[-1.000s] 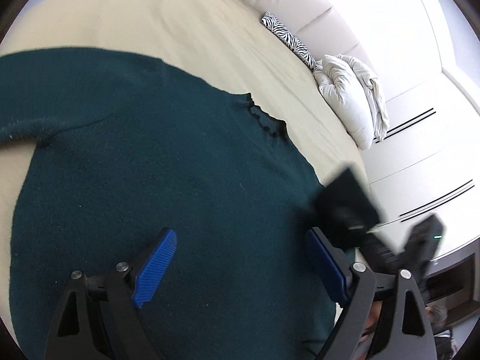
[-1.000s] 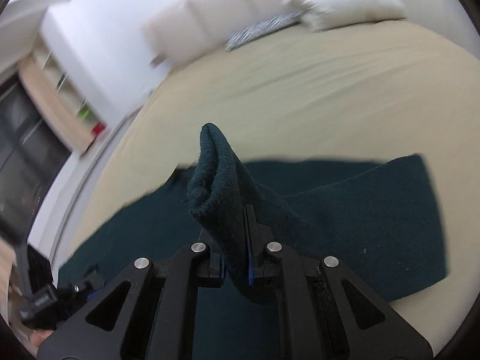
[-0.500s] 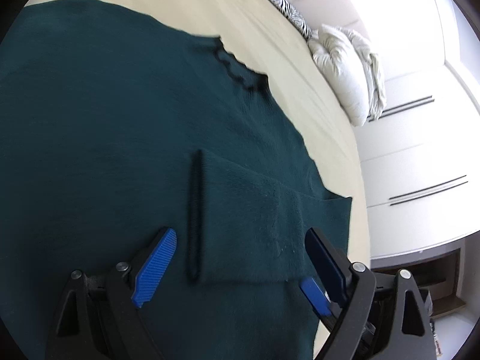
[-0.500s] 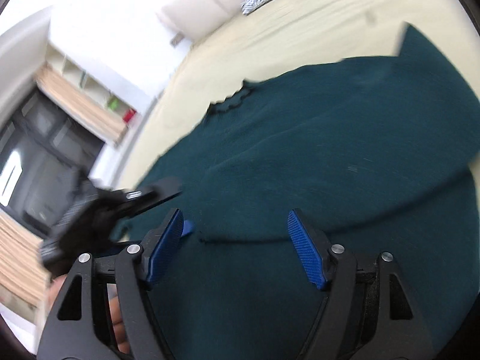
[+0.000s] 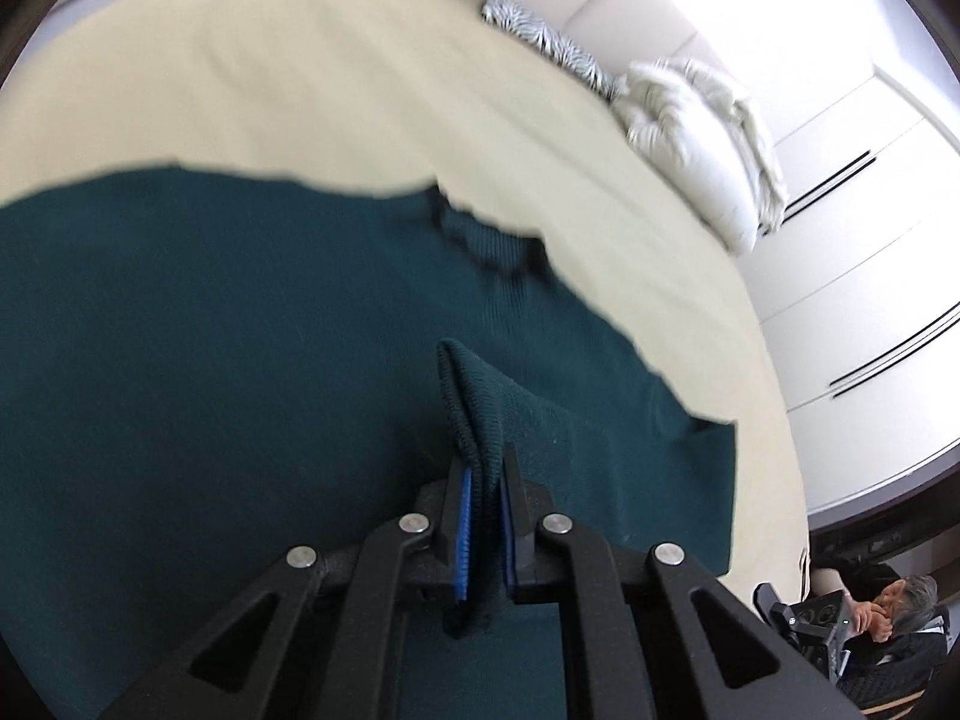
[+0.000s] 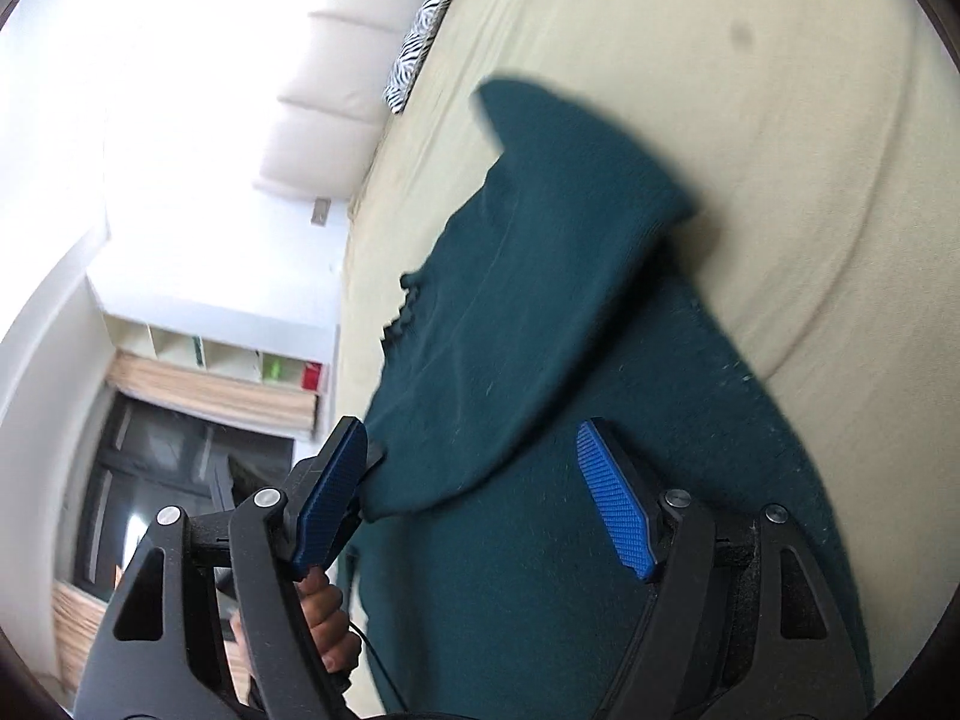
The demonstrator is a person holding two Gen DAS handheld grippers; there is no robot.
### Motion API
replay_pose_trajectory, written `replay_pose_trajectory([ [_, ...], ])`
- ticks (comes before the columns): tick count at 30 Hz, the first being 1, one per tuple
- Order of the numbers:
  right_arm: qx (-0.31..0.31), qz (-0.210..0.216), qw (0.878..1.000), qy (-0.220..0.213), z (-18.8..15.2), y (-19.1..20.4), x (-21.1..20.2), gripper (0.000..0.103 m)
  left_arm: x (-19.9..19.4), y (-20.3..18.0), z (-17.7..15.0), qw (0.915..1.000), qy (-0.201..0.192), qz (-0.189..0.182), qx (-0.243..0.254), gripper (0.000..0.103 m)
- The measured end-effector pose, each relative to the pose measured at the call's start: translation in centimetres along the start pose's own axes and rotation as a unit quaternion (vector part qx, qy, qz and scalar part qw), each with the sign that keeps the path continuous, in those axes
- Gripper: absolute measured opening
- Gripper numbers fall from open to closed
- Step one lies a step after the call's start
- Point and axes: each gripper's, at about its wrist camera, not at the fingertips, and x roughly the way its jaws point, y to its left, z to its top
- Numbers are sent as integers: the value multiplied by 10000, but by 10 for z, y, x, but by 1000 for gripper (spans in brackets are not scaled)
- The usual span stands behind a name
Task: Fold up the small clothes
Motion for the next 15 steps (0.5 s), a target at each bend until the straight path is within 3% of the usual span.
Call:
replay_pose_trajectory([
  [3,225,74,9997,-18,17,-22,5,73,-7,14,10,9998,-186,96,-9,9],
  [6,500,182,9985,-82,12,-33,15,73,-8,32,11,9996,-234,156,-71,9],
  [9,765,255,9966,-169,37,-41,32,73,-5,45,6,9993,-250,242,-128,9],
  [11,981,191,9946,-284,22,-45,41,73,-3,50,4,9991,-279,264,-185,9],
  [13,1182,245,9918,-424,37,-54,41,73,-2,57,2,9987,-329,289,-262,9],
  [15,1282,268,9898,-558,5,-52,34,71,-4,64,1,9978,-445,317,-369,9],
])
